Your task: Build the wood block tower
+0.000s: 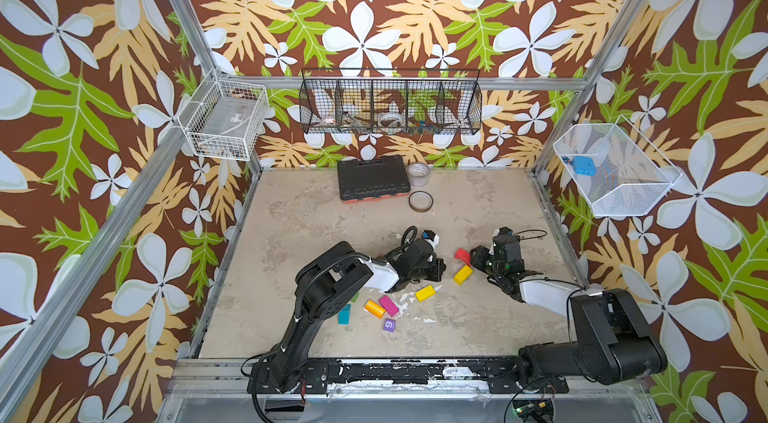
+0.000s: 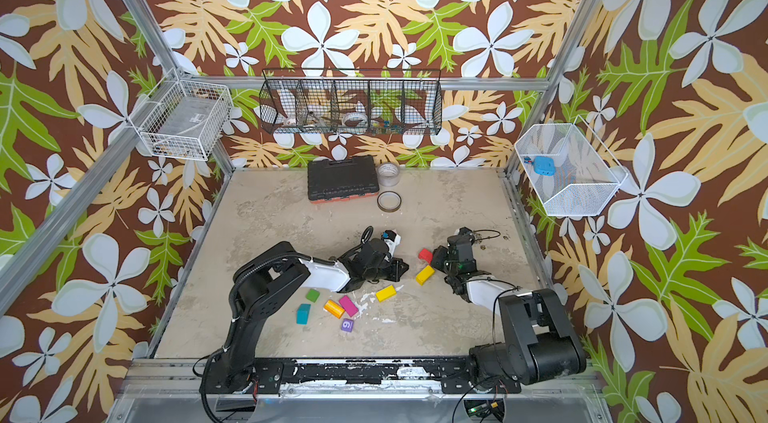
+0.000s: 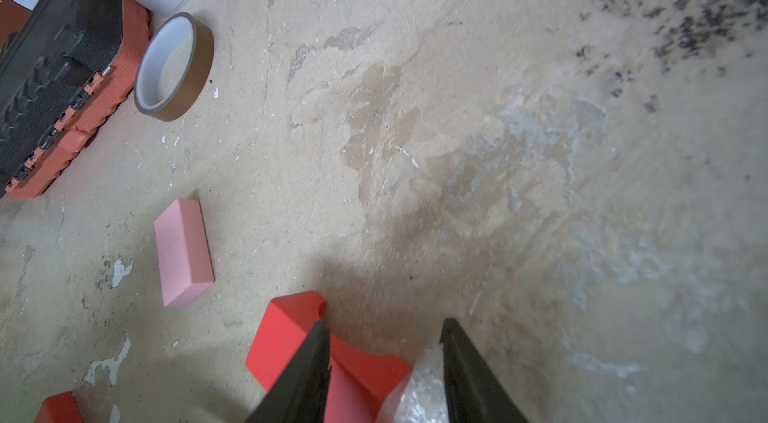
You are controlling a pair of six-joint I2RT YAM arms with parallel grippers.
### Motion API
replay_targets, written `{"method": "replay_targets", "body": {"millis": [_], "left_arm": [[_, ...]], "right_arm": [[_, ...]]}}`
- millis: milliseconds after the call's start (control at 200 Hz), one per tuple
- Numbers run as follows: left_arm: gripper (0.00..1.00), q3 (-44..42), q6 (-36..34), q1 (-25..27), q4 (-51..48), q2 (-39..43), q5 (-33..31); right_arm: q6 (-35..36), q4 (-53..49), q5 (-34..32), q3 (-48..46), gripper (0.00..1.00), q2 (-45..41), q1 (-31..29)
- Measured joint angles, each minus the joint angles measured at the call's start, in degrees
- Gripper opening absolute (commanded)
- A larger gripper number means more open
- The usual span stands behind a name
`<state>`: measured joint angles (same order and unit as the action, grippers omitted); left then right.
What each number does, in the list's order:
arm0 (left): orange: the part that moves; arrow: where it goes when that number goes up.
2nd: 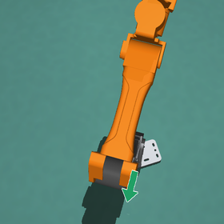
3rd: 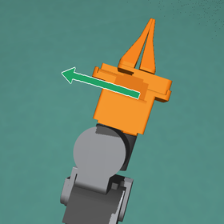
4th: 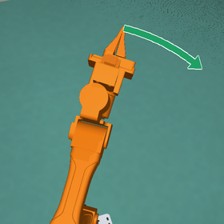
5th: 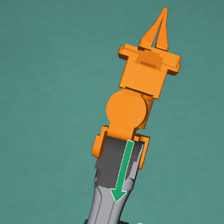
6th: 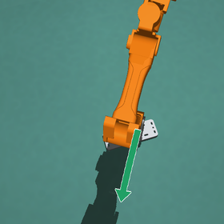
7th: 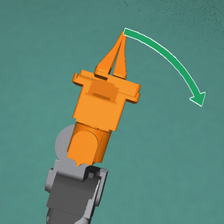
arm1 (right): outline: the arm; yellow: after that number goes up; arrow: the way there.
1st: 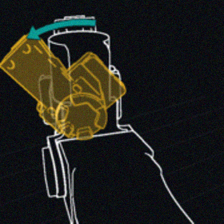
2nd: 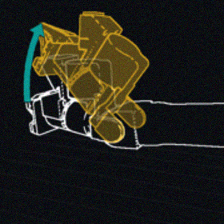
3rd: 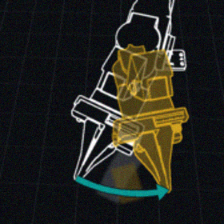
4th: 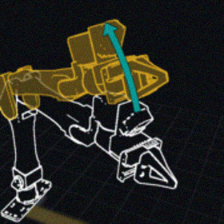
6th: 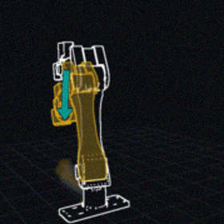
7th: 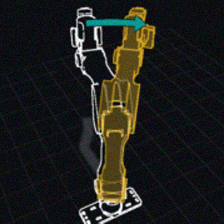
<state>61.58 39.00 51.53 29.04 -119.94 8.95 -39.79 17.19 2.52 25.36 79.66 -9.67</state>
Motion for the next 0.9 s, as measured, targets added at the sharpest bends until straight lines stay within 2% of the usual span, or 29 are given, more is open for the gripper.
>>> {"method": "replay_targets", "body": {"millis": [105,316,421,631,742,902], "left_arm": [[0.09,-2.8,1.46,0.0,1.25,1.77,-1.18],[0.14,-3.76,2.19,0.35,2.69,3.74,-0.98],[0.17,-5.01,1.51,0.37,3.82,5.57,-1.14],[0.25,-10.25,1.05,0.37,5.97,12.13,-3.56],[0.26,-13.38,-0.09,0.37,7.19,16.59,-6.29],[0.28,-16.59,-1.22,0.37,7.72,21.66,-10.25]], "right_arm": [[-0.46,-0.04,-0.13,-1.29,0.45,-1.84,-0.35],[-1.92,-2.32,-3.26,-4.17,0.65,-10.32,-2.93],[-3.21,-4.17,-6.16,-6.05,0.7,-15.78,-6.67],[-6.67,-8.5,-11.85,-8.81,0.7,-20.15,-15.47],[-7.69,-9.44,-13.4,-8.83,0.64,-18.6,-18.05],[-8.04,-9.68,-15.02,-7.19,0.61,-14.62,-20.46]]}}
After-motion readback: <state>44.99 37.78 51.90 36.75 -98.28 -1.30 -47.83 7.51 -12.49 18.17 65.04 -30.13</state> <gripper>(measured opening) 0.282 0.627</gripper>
